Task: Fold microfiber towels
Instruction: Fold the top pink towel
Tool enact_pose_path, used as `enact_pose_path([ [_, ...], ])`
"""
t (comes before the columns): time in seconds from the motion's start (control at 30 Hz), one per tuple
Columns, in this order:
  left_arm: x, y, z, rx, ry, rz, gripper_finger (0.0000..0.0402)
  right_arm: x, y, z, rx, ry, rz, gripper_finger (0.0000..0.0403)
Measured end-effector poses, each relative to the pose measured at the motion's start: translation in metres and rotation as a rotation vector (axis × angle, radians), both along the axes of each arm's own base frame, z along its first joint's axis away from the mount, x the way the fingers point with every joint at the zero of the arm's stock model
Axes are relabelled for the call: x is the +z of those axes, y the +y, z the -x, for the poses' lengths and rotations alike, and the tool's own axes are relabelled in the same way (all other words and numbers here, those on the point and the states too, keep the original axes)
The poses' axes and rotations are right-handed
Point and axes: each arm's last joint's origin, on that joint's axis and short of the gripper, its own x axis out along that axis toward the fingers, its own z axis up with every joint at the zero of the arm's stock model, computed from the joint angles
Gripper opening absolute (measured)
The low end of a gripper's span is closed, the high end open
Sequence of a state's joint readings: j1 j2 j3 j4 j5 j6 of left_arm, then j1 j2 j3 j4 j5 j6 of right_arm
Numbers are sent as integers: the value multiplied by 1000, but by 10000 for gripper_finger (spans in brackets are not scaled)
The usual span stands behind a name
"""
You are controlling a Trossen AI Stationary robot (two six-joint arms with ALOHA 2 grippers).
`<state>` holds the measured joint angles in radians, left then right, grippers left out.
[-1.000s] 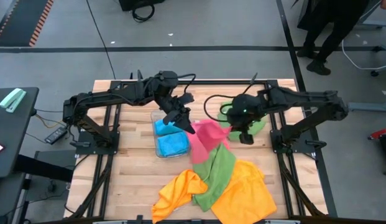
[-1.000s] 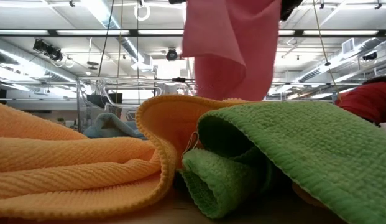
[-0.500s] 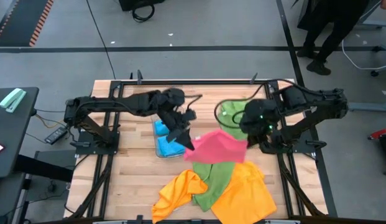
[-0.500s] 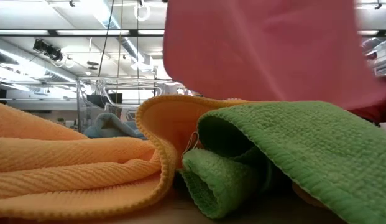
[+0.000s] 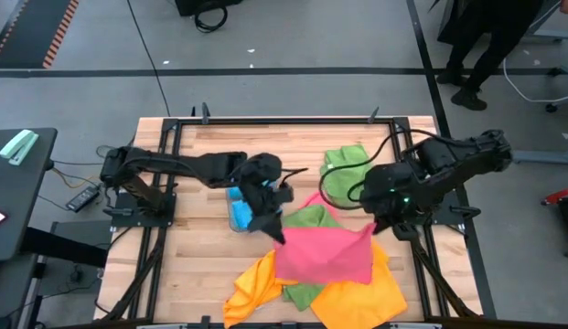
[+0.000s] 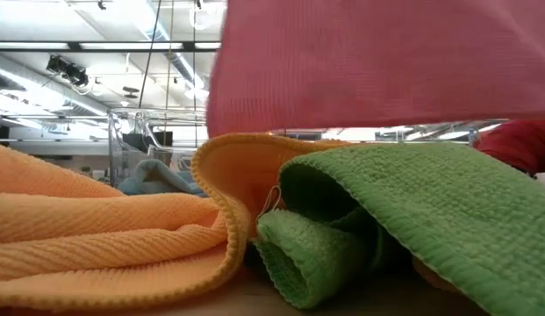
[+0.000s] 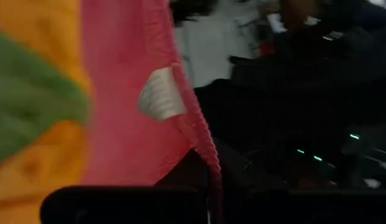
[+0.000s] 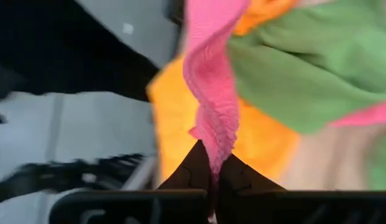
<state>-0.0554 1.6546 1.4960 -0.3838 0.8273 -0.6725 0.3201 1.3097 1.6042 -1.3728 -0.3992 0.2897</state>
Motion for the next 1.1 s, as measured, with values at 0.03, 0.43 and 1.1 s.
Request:
enact_pose_path([
  [0.03,-6,4,-2,9,27,-12,16,-5,-3,-1,-5,7,35,5],
  [0.43,-50,61,-10,234,220,-230,15,-75,-52,-12,-163,181,446,5],
  [1.1,-56,50,-9,217,198,-386,9,-103,-71,-14,-18,187,508,5],
])
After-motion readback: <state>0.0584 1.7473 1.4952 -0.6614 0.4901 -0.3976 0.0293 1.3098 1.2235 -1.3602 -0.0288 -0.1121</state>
